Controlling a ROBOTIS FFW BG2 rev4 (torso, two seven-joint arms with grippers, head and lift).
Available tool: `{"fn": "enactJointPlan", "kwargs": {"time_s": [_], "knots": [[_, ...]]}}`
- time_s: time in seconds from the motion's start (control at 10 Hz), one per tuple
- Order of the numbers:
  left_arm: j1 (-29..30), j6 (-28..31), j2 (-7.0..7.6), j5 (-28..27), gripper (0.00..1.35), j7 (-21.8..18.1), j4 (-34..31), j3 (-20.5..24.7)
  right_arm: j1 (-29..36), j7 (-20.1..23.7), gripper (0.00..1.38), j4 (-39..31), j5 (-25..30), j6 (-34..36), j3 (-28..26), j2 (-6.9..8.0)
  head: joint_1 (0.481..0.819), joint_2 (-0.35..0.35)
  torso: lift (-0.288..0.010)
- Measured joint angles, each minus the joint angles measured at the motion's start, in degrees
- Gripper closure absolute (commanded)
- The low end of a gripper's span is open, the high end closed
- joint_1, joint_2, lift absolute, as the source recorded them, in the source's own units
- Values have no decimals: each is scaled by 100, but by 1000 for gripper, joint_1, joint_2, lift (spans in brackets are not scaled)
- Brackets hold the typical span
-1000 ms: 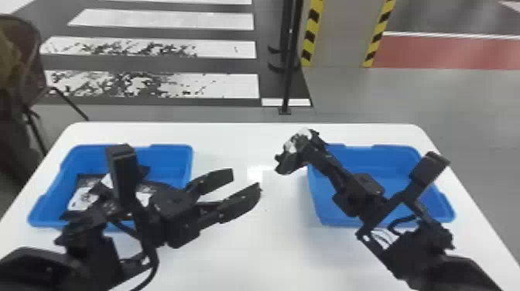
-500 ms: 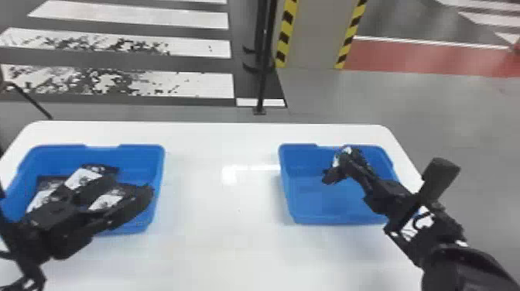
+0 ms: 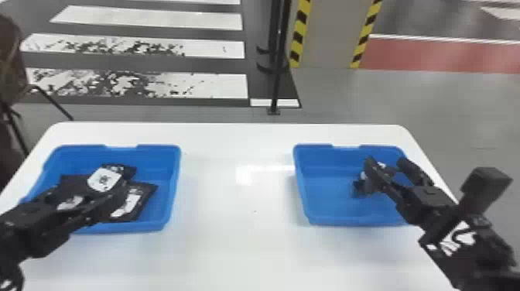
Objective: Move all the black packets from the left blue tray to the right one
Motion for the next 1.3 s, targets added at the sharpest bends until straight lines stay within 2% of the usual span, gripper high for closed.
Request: {"fn": "enactJointPlan", "kwargs": {"time_s": [0.3,0.4,0.6,0.8,1.0,1.3], "knots": [[-43,407,-16,-548,136,77,-1,280,1367,153,171,-1576,-202,-479,253,358,695,56,-140],[-136,738,11,-740,136,87,4,307,1633,212,180,-1809,-439,-521,452,409,695,111,-140],[-480,1439,101,-1100,136,256,91,157,1854,297,196,-1961,-795,-463,717,421,695,173,-140],[-1131,2114,197,-1328,136,368,613,-200,1871,338,211,-1966,-905,-320,755,422,695,175,-140],[-1737,2512,257,-1268,137,455,1302,-554,1870,353,220,-1913,-986,-253,796,422,695,147,-140],[-2078,3079,266,-1332,144,664,1509,-877,1858,353,228,-1864,-1139,-138,807,402,695,129,-140]]}}
